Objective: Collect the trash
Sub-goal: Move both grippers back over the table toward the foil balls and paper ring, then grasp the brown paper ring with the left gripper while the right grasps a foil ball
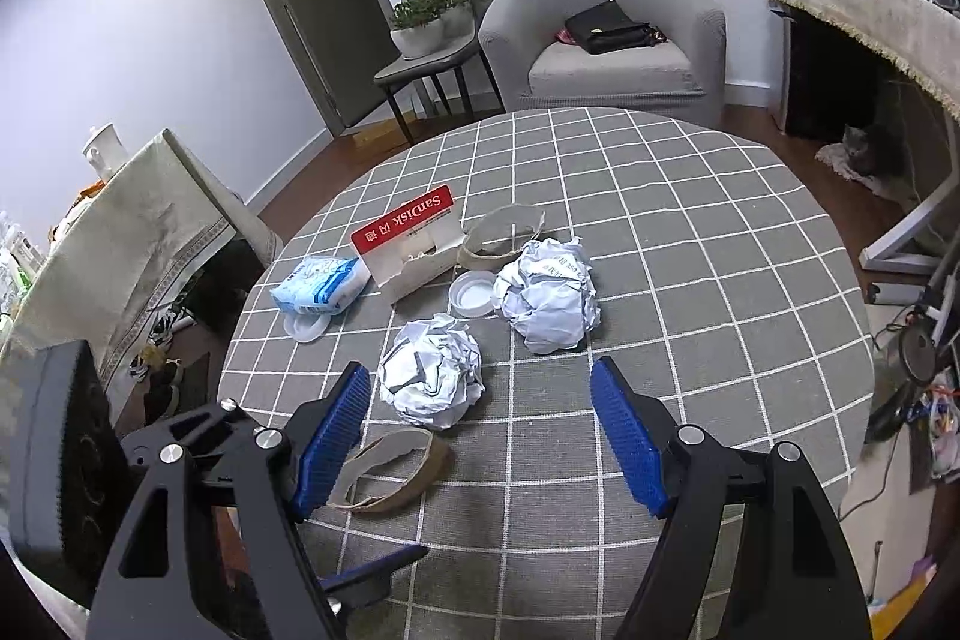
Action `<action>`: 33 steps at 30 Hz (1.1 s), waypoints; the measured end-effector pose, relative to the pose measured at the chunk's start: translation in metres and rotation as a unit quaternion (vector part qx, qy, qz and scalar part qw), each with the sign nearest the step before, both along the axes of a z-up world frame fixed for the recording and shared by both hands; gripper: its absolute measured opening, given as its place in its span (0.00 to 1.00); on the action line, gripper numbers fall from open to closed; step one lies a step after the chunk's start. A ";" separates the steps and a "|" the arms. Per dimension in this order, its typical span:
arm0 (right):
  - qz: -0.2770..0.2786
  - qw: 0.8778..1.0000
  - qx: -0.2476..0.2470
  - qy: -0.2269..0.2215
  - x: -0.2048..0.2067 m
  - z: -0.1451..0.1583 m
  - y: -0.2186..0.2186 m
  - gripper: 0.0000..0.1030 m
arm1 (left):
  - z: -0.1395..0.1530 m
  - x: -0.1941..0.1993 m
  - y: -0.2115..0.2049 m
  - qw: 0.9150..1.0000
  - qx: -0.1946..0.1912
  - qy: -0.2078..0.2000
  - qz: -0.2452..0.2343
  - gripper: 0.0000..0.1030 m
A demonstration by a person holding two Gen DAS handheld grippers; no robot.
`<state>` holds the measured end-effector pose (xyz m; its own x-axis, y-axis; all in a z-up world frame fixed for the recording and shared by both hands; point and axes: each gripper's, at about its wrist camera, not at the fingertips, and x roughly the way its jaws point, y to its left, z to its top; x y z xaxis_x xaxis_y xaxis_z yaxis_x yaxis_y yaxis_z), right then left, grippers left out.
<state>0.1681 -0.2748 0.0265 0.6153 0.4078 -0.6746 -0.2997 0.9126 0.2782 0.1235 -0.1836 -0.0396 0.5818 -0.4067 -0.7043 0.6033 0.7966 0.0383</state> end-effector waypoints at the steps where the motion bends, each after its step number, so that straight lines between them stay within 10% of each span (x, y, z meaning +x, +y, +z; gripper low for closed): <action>1: 0.000 1.000 -0.001 0.000 0.000 0.000 0.001 0.75 | -0.003 0.002 0.000 1.000 0.004 0.006 0.001 0.51; 5: 0.002 1.000 -0.002 0.001 0.003 -0.001 0.006 0.75 | -0.005 0.005 0.004 1.000 0.005 0.012 0.002 0.29; 33: 0.003 0.998 -0.055 0.026 0.025 -0.025 0.059 0.68 | 0.053 0.004 0.119 0.988 -0.090 -0.021 0.122 0.27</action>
